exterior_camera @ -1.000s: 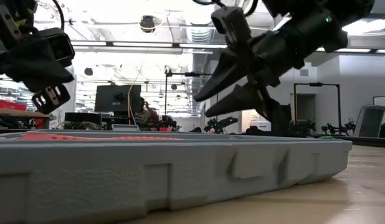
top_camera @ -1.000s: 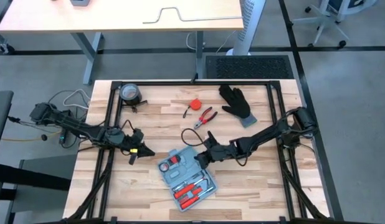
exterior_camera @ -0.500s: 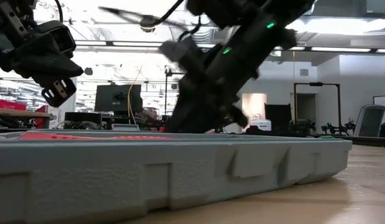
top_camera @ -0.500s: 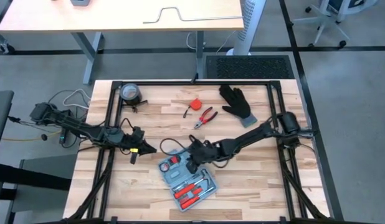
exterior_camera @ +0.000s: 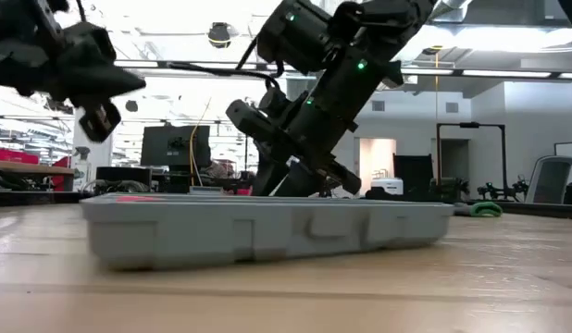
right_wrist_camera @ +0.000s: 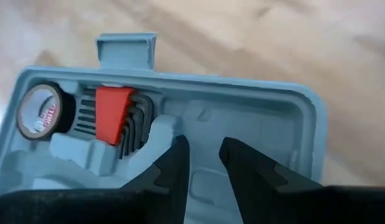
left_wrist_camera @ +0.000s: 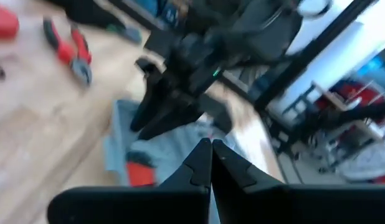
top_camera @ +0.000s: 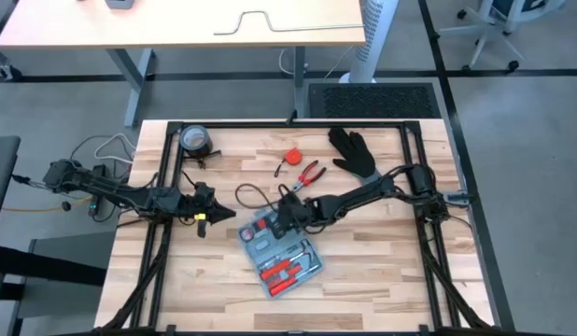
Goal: Prefit tool cases
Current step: Remove the black Allen wrench set from the gray toolbox
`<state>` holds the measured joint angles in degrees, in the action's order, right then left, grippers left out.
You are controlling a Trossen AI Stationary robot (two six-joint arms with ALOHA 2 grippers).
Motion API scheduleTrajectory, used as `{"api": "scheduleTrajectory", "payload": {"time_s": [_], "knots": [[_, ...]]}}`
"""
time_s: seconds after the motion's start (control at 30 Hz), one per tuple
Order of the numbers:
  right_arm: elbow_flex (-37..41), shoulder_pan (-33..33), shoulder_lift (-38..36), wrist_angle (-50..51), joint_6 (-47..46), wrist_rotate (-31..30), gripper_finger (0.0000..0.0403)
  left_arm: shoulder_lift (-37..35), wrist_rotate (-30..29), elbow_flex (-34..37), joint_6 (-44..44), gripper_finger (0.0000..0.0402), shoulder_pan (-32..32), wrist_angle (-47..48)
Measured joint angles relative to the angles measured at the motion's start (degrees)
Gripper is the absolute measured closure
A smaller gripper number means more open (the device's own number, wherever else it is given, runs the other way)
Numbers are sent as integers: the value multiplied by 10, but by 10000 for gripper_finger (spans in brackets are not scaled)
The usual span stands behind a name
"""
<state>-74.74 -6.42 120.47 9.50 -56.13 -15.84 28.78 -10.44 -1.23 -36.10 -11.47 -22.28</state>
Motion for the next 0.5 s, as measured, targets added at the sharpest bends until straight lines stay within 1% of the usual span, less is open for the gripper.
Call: {"api": "scheduleTrajectory", "payload": {"time_s": [0.13, 0.23, 0.37, 0.5], "knots": [[1, 10, -12, 46, -10, -26, 285, -72, 8, 0, 24, 401, 17, 3], [2, 17, -21, 65, -6, -27, 285, -127, 8, 0, 37, 401, 28, 33], [3, 27, -31, 101, -8, -47, 285, -208, 5, 0, 49, 401, 42, 65], [9, 38, -41, 97, 1, -54, 285, -285, -4, 0, 55, 401, 52, 116]]}}
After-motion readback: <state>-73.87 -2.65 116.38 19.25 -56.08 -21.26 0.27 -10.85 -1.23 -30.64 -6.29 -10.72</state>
